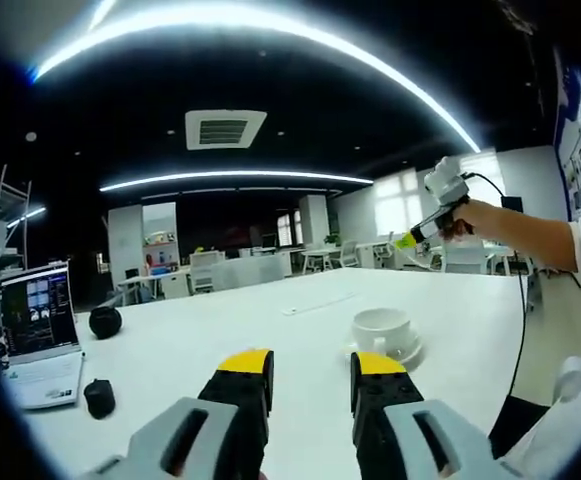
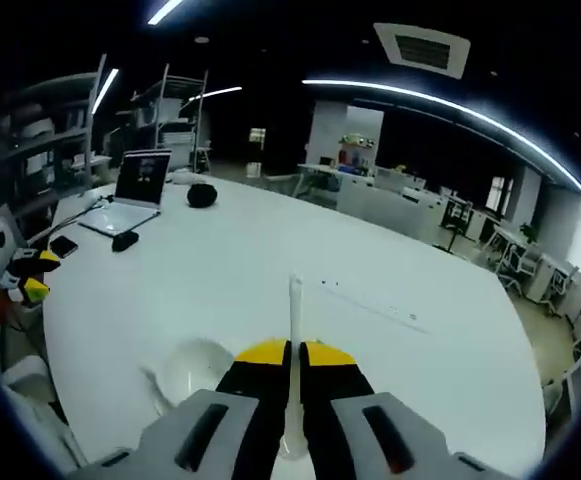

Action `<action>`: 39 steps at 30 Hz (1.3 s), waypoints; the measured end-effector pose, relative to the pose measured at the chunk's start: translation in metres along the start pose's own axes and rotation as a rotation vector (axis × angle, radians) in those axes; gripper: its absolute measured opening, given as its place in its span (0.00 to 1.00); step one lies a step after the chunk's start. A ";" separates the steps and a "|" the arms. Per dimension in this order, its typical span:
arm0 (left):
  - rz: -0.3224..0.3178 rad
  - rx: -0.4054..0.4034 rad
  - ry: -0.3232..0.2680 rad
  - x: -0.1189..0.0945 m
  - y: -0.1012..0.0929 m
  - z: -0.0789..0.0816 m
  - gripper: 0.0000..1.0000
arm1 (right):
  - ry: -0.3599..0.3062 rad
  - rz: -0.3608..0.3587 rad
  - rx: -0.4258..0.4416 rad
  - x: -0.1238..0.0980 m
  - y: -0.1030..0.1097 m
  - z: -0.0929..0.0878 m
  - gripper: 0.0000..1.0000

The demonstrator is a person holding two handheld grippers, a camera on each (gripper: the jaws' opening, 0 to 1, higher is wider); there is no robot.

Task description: Tidy tabletop coffee trays, cups and spoons，present forward

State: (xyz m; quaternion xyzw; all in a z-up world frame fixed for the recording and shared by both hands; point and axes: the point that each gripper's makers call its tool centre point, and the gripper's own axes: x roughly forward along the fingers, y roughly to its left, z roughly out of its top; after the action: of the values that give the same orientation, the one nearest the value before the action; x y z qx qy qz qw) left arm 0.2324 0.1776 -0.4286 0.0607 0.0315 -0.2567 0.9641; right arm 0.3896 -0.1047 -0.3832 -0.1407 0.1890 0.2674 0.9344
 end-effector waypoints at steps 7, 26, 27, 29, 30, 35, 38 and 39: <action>-0.010 -0.001 0.003 -0.002 -0.003 -0.001 0.32 | -0.075 0.060 0.035 0.018 0.030 0.018 0.05; 0.015 -0.007 -0.011 -0.012 0.006 0.002 0.32 | -0.200 0.095 0.124 0.062 0.074 0.003 0.05; 0.017 -0.008 -0.011 -0.012 0.006 0.002 0.32 | -0.195 0.092 0.129 0.065 0.075 -0.001 0.05; 0.016 -0.010 -0.008 -0.013 0.006 0.000 0.32 | -0.178 0.098 0.134 0.071 0.077 -0.010 0.05; 0.018 -0.011 -0.007 -0.013 0.006 -0.001 0.32 | -0.168 0.098 0.138 0.074 0.077 -0.015 0.05; 0.019 -0.017 -0.005 -0.014 0.007 -0.004 0.32 | -0.146 0.098 0.131 0.078 0.088 -0.029 0.05; 0.022 -0.020 -0.007 -0.016 0.008 -0.004 0.32 | -0.137 0.088 0.127 0.082 0.089 -0.036 0.05; 0.024 -0.021 -0.008 -0.016 0.009 -0.004 0.32 | -0.137 0.085 0.127 0.083 0.089 -0.037 0.05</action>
State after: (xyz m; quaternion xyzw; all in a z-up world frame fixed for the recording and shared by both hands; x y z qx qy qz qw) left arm 0.2227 0.1935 -0.4303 0.0500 0.0295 -0.2452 0.9677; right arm 0.3952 -0.0090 -0.4659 -0.0546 0.1472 0.3034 0.9399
